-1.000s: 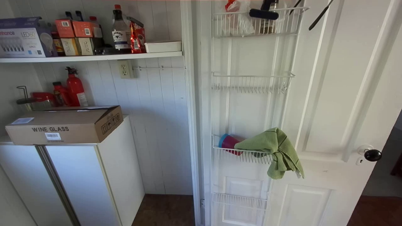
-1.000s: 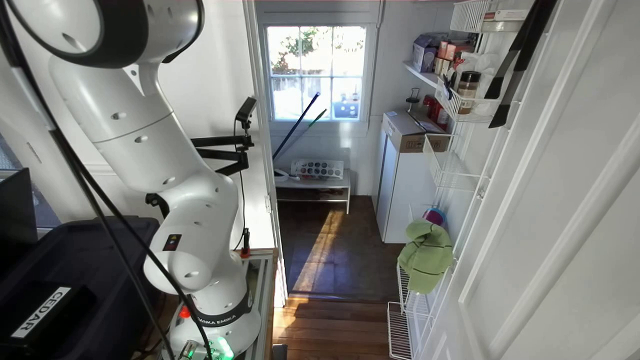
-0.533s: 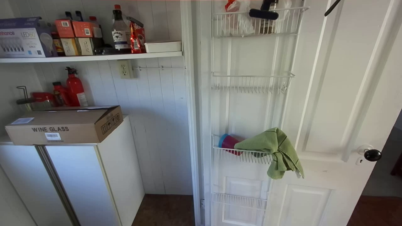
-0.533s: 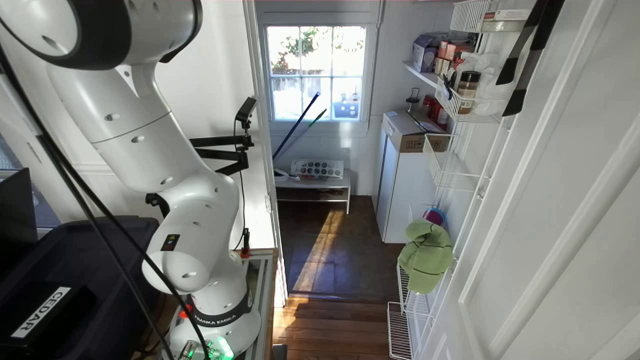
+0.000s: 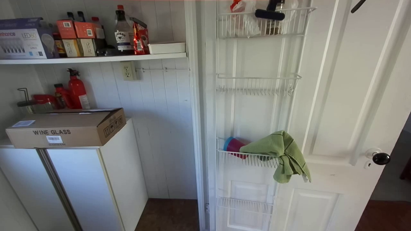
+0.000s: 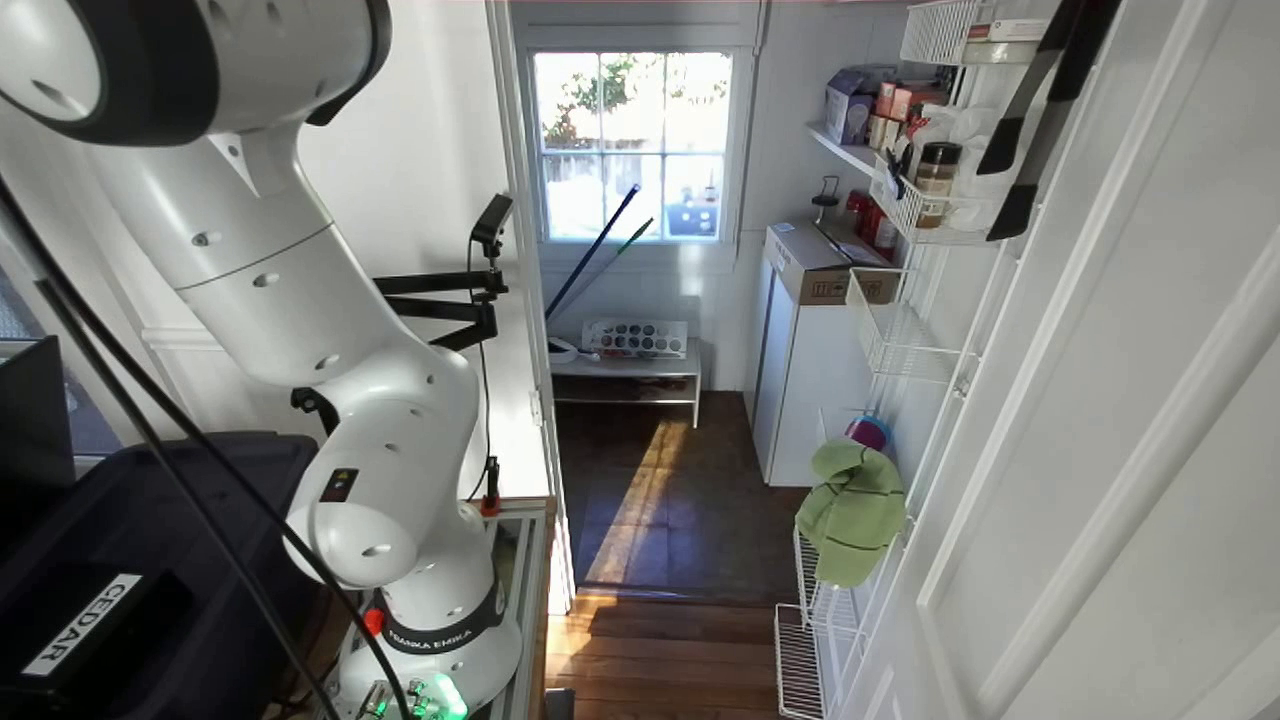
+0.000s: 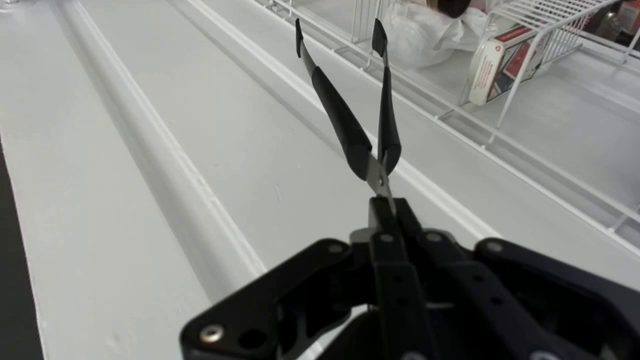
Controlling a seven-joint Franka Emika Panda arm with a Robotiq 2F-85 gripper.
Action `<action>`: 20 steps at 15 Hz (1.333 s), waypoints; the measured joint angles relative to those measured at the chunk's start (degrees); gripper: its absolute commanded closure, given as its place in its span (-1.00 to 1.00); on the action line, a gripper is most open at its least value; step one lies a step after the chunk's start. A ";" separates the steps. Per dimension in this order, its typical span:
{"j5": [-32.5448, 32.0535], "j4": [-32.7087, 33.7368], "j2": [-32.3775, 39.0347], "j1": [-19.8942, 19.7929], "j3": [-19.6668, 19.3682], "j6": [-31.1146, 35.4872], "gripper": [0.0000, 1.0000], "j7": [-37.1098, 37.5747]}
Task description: Move the black tongs to the second shelf.
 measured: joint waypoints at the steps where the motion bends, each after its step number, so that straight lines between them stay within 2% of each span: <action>1: 0.02 -0.54 -0.08 0.02 -0.20 -0.75 0.98 -0.26; 13: 0.04 -14.90 -2.41 -0.10 1.89 -0.91 0.98 -5.55; 16: -0.08 -19.25 -3.63 -0.24 3.43 1.73 0.98 -5.92; 20: -0.08 -25.13 -5.16 -0.26 5.41 9.14 0.98 -6.78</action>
